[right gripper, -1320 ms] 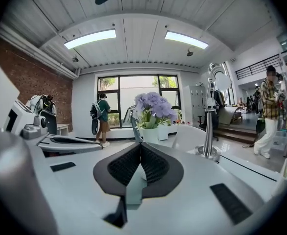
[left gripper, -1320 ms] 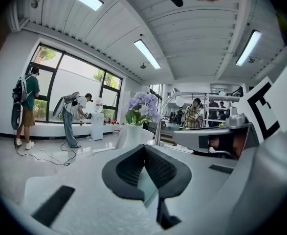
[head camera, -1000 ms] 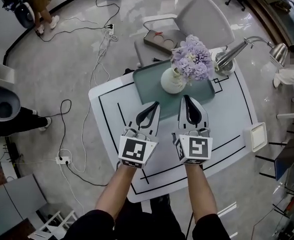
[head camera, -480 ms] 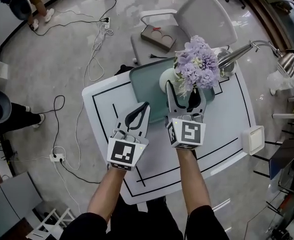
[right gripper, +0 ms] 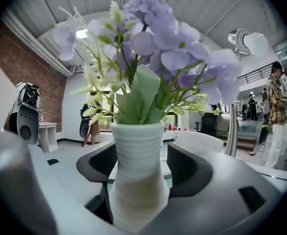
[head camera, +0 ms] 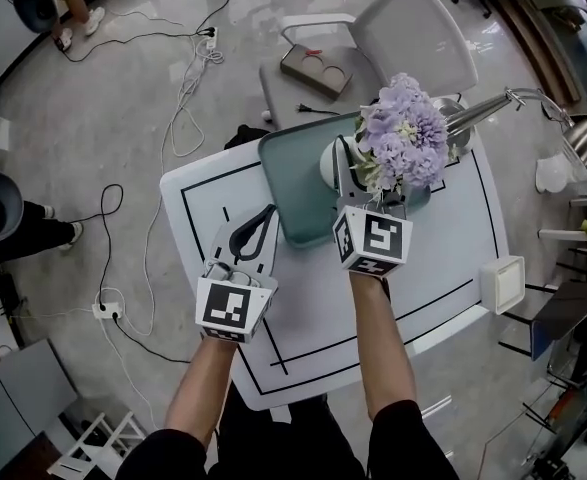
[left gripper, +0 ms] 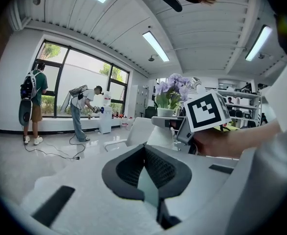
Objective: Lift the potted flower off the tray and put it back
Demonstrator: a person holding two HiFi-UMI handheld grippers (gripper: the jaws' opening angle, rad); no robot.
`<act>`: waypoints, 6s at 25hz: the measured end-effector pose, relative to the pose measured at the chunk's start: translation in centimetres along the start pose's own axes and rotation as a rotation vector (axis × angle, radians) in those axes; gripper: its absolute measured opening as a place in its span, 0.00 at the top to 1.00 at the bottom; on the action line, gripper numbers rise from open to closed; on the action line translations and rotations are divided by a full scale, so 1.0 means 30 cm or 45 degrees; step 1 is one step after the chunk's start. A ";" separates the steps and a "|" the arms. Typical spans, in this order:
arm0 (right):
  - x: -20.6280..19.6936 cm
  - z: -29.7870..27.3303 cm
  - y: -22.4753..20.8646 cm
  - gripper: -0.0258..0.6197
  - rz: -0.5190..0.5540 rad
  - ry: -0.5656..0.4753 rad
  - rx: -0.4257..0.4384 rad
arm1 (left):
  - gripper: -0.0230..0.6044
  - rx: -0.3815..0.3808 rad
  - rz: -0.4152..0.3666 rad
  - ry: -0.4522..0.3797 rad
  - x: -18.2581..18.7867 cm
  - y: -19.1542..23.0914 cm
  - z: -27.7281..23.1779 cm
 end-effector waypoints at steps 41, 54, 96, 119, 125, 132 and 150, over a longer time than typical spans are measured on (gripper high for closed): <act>0.277 0.960 0.061 0.58 -0.022 0.138 -0.008 | 0.95 -0.144 -0.170 -0.134 0.281 -0.372 0.364; 0.275 1.105 0.121 0.58 -0.048 0.140 0.024 | 0.96 -0.150 -0.165 -0.126 0.257 -0.434 0.489; 0.232 0.804 0.141 0.58 -0.033 0.137 0.105 | 0.96 -0.074 -0.142 -0.060 0.201 -0.217 0.428; 0.091 0.152 0.034 0.58 0.032 0.090 0.173 | 0.96 0.183 -0.072 0.112 0.066 0.137 0.322; 0.043 0.059 0.012 0.58 0.047 0.090 0.171 | 0.96 0.235 -0.061 0.159 0.039 0.193 0.316; 0.010 0.051 0.000 0.58 0.041 0.109 0.153 | 0.96 0.216 -0.046 0.156 0.012 0.192 0.321; -0.008 0.326 0.013 0.54 -0.174 0.397 0.138 | 0.96 0.125 -0.063 0.082 0.088 0.048 0.372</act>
Point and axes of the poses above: the fingertips, and each gripper's own axes: z backward along the fingers, y to its left, x out of its top, the point moved 8 cm from there along z, backward along the fingers, and after that the axes turned 14 degrees about x, right-handed, at the moved point
